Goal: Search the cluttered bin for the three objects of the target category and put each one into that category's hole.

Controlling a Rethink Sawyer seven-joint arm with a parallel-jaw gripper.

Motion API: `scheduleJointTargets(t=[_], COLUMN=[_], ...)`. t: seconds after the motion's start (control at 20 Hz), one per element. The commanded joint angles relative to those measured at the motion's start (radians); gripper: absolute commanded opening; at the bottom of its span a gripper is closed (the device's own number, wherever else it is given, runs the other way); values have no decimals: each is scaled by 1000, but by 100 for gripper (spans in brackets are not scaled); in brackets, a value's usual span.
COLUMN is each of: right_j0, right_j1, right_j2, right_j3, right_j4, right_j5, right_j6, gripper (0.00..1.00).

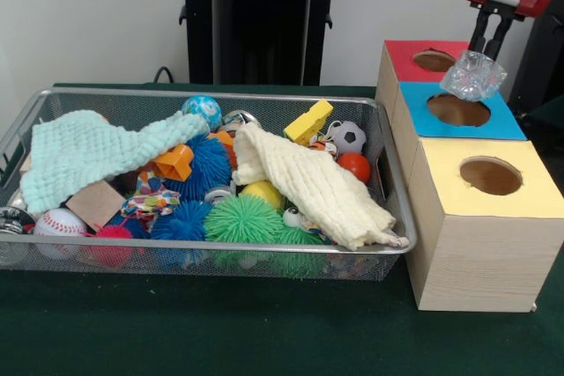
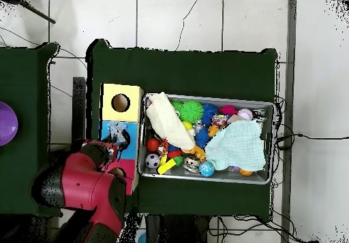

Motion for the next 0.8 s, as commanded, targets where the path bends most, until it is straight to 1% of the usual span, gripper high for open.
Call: scheduleJointTargets(t=[0.05,0.3,0.55,0.8], right_j0=[-51,-69,-89,-87], right_j1=[32,30,39,54], right_j2=[93,109,132,130], right_j3=[12,21,35,30], right_j4=[36,31,22,22], right_j5=[16,-4,-53,-67], right_j6=[251,241,234,243], gripper=[0,0,0,0])
